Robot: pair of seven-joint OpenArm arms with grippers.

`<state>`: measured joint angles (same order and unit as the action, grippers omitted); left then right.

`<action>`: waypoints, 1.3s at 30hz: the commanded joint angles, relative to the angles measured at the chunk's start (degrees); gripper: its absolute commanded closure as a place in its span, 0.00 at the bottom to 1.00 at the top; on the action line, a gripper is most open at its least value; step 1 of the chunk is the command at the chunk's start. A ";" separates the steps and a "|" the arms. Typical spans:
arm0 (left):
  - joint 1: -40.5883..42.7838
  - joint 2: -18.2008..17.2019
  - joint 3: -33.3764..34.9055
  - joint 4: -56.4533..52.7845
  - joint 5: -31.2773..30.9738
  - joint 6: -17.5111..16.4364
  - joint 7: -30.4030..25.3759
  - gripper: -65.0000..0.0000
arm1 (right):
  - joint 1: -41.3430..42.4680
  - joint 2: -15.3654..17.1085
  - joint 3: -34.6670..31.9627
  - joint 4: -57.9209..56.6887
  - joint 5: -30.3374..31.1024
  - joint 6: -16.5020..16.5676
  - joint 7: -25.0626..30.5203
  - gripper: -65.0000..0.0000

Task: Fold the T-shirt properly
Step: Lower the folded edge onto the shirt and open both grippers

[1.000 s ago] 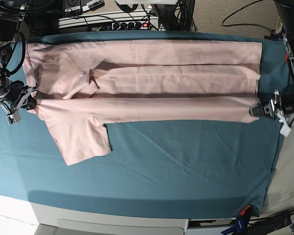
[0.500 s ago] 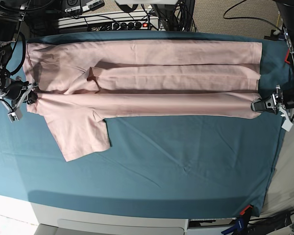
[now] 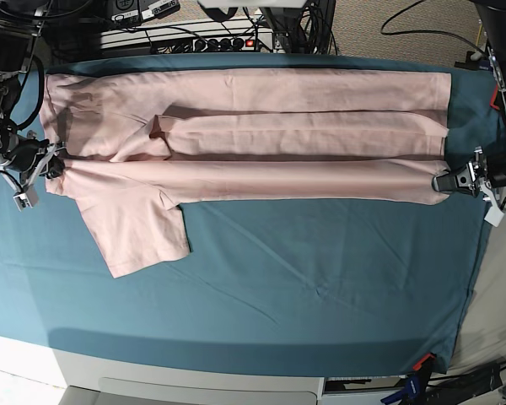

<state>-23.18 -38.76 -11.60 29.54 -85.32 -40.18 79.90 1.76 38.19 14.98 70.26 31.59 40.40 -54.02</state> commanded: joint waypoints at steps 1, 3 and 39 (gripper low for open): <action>-0.04 -1.73 -0.15 1.05 0.32 0.18 0.10 1.00 | 0.79 1.79 0.50 0.76 -1.16 -0.40 -0.37 1.00; 1.20 -1.75 -0.15 3.02 0.32 0.18 0.10 1.00 | 0.79 1.79 0.50 0.79 -1.14 -0.40 -0.72 1.00; 7.15 -4.94 -0.15 17.16 0.32 0.18 0.10 0.54 | 0.98 1.73 0.50 0.79 3.10 -0.40 -5.81 0.57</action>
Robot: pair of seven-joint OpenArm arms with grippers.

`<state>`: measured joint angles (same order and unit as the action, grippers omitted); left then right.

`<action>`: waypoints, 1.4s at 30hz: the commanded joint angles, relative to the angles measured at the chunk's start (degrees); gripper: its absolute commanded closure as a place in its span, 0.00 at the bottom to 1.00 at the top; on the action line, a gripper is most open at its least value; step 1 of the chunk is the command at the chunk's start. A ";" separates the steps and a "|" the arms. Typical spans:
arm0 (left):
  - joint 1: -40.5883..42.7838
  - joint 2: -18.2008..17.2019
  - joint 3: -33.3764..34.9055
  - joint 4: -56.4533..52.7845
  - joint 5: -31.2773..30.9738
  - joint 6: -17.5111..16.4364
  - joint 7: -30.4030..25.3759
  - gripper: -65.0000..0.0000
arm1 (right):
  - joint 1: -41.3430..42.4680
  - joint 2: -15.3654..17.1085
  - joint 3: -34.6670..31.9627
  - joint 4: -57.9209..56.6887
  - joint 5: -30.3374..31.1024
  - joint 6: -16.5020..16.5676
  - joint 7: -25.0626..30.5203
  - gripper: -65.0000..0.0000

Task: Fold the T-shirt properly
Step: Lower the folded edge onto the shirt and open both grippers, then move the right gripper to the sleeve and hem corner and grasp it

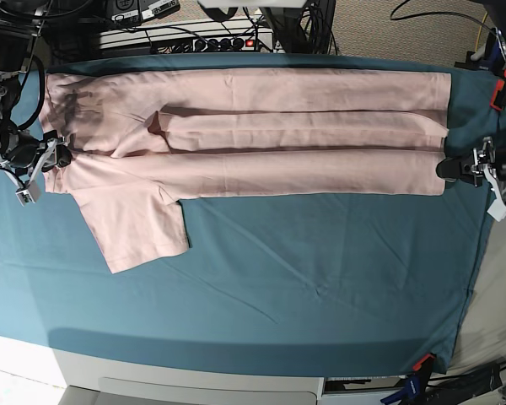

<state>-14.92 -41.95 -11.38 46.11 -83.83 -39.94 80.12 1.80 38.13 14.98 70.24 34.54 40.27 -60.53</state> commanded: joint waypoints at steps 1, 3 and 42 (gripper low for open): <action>-1.14 -1.79 -0.37 0.59 -1.17 -0.06 -0.12 0.54 | 1.07 1.84 0.50 0.81 0.15 -0.27 0.76 0.57; -1.14 -1.95 -0.39 0.59 -1.17 -0.06 -0.12 0.54 | 1.22 2.05 0.50 0.81 0.13 -0.27 0.74 0.57; -5.07 -2.80 -0.42 9.77 -1.17 -0.06 -0.12 0.54 | 37.22 -12.41 0.46 -42.97 -17.88 -9.16 24.90 0.57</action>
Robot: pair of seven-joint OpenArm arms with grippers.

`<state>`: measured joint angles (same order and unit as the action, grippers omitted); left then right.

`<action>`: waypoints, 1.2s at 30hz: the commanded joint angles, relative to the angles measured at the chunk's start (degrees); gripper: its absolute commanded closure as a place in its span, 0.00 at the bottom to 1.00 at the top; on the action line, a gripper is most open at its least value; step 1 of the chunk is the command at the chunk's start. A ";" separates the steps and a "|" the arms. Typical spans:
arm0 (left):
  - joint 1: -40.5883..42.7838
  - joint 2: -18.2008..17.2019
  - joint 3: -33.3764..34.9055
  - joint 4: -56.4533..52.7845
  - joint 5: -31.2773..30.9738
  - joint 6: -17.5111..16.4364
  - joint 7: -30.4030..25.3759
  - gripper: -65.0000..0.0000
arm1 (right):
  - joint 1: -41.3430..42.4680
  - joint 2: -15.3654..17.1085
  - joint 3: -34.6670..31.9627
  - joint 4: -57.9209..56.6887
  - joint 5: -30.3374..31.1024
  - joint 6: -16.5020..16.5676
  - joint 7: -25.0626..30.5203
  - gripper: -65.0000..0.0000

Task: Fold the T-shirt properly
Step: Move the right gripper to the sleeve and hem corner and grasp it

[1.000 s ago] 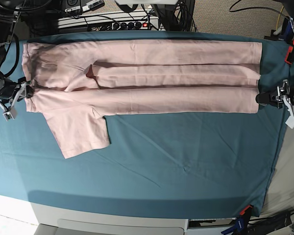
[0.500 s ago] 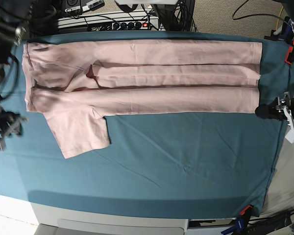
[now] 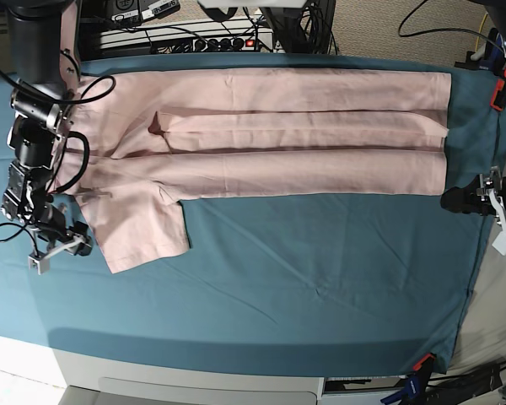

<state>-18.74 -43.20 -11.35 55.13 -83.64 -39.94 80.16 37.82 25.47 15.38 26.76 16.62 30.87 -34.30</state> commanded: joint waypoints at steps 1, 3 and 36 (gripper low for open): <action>-1.25 -1.55 -0.44 0.74 -1.36 -0.06 -0.16 0.54 | 0.96 -0.28 0.07 0.50 0.02 0.22 -1.33 0.57; -1.25 -1.55 -0.44 0.74 -1.36 -0.06 -0.16 0.54 | 0.59 -1.20 0.04 0.50 0.02 0.35 -1.49 0.57; -1.22 -1.55 -0.44 0.74 -1.36 -0.06 -0.16 0.54 | -4.26 -1.81 0.04 13.18 15.63 9.13 -17.22 1.00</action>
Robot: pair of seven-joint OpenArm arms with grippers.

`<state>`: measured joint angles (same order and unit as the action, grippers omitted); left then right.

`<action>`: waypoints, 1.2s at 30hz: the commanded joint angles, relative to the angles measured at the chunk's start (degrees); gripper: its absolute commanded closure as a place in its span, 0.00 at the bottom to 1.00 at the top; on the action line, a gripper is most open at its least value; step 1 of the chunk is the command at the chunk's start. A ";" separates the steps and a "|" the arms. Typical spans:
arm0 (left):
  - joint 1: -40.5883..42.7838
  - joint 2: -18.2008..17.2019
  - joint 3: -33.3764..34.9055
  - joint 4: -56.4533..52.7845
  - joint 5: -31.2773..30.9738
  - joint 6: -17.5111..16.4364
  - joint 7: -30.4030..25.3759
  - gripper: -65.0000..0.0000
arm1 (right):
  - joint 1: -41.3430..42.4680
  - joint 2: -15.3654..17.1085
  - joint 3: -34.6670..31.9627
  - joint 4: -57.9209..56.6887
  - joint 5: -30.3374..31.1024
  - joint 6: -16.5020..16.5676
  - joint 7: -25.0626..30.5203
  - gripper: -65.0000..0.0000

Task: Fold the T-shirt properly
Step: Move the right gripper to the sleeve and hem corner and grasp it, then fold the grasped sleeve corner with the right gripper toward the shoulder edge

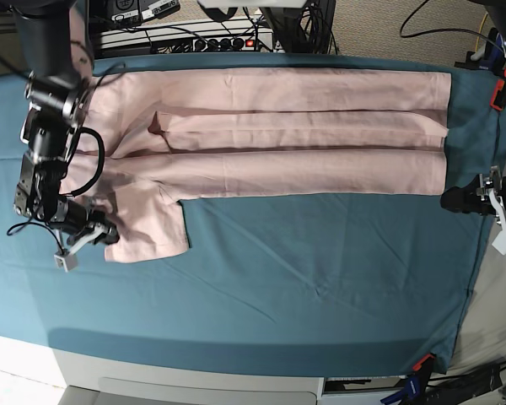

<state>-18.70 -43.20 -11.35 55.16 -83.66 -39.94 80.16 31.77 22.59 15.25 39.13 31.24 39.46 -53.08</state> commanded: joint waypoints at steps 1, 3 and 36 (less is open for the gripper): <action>-1.27 -1.55 -0.44 0.72 -1.34 -0.06 -0.16 0.54 | 0.33 1.07 0.17 4.24 3.13 0.54 -0.81 1.00; -1.29 -1.55 -0.44 0.72 -1.34 -0.06 -0.16 0.54 | -3.26 1.09 0.17 11.98 6.12 0.54 -5.18 1.00; -1.29 -1.55 -0.44 0.72 -1.34 -0.06 -0.68 0.54 | -52.09 1.07 0.17 68.54 18.16 0.54 -18.03 1.00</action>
<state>-18.74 -43.20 -11.35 55.13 -83.64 -39.94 80.12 -20.47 22.70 14.98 106.63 48.42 39.92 -71.68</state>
